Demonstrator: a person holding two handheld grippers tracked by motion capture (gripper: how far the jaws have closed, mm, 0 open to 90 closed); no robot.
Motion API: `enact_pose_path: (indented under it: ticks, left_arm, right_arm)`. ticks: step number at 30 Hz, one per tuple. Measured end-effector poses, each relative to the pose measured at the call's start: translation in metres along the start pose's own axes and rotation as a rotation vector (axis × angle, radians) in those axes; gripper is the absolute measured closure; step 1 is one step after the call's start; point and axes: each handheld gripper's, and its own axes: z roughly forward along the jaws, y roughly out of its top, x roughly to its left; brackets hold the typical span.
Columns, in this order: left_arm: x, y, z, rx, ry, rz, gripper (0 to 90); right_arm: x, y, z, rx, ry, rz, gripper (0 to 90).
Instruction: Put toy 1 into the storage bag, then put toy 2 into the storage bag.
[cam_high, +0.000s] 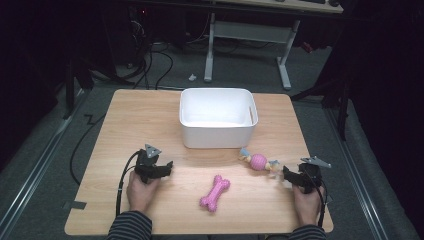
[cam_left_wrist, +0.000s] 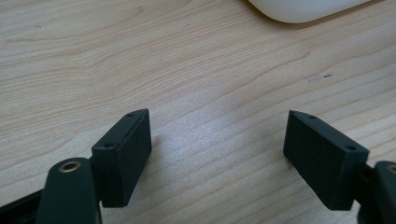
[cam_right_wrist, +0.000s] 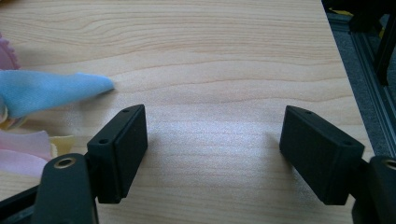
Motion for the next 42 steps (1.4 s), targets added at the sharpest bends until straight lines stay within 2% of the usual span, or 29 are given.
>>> enact_pose_path:
  ticks: [17, 19, 24, 33, 37, 39, 42]
  left_arm:
    - [0.001, 0.0, 0.0, -0.001, -0.008, 0.0, 22.8]
    - [0.001, 0.0, 0.0, 0.002, -0.013, 0.011, 22.6]
    - [0.0, 0.003, 0.0, 0.024, -0.007, 0.008, 24.2]
    - [0.002, 0.004, -0.01, 0.012, -0.02, -0.016, 26.0]
    - [0.0, 0.006, -0.014, 0.013, -0.008, -0.005, 25.4]
    - [-0.005, 0.006, -0.018, 0.021, 0.011, 0.018, 24.8]
    - [-0.008, 0.006, -0.023, 0.022, 0.002, 0.018, 24.9]
  right_arm:
    - [0.0, 0.0, 0.0, 0.003, 0.008, 0.001, 24.2]
    - [0.0, 0.0, 0.0, 0.003, 0.008, 0.001, 24.2]
    - [0.0, 0.0, 0.0, 0.003, 0.008, 0.001, 24.2]
    - [0.0, 0.0, 0.0, 0.004, 0.009, 0.003, 24.5]
    - [0.0, 0.0, 0.0, 0.003, 0.009, 0.001, 24.5]
    - [0.0, 0.0, 0.0, 0.003, 0.009, 0.003, 24.5]
    - [0.0, 0.0, 0.0, 0.004, 0.009, 0.005, 24.5]
